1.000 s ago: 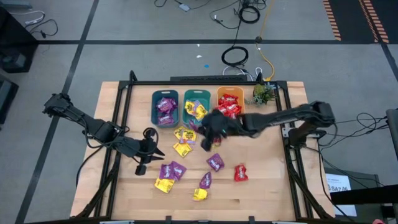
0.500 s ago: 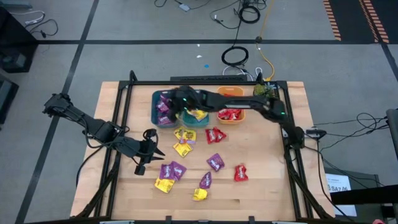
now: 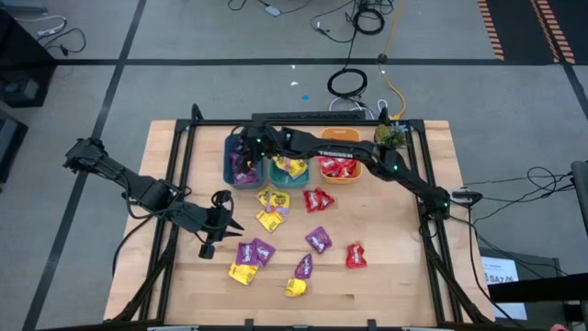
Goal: Sort candy
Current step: Put the violet candy into the blue bin, then put the yellow candy into the green bin
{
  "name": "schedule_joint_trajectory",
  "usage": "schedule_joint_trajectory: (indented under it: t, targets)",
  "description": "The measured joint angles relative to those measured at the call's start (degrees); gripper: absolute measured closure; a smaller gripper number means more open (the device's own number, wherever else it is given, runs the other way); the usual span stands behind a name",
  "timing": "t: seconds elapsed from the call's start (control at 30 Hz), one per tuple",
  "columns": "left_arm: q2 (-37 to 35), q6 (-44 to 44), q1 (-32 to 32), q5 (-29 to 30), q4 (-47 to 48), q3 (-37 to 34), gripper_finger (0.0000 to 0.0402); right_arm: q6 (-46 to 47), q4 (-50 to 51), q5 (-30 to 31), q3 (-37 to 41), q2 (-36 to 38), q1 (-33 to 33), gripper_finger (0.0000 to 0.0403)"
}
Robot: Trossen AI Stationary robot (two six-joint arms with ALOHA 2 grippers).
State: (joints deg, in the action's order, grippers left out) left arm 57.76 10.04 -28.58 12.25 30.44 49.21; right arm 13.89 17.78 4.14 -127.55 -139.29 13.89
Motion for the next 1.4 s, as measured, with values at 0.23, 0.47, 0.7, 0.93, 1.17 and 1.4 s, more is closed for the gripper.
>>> schedule_joint_trajectory:
  t: [0.23, 0.47, 0.7, 0.93, 1.17, 1.4]
  targets:
    - [-0.02, 0.02, 0.0, 0.0, 0.1, 0.0, 0.0324, 0.0, 11.46, -0.02, 0.0, 3.2, 0.0, 0.0201]
    - [-0.02, 0.02, -0.01, -0.02, 0.02, 0.02, 0.0324, 0.42, 29.66, 0.14, 0.0, 7.78, -1.06, 0.0182]
    - [-0.01, 0.02, -0.02, -0.02, -0.01, 0.02, 0.0324, -0.35, 37.36, 0.22, 0.0, 9.88, -6.09, 0.0181]
    - [-0.01, 0.02, -0.02, -0.03, 0.02, 0.02, 0.0324, -2.66, 42.09, 0.22, 0.02, 10.13, -11.98, 0.0181]
    - [0.0, 0.03, -0.01, -0.02, 0.02, 0.02, 0.0324, -2.59, 39.7, -0.02, 0.02, 9.89, -16.37, 0.0181]
    - [0.0, 0.02, -0.02, -0.02, 0.08, 0.02, 0.0324, -2.35, 34.49, -5.27, 0.0, 7.21, -17.53, 0.0181]
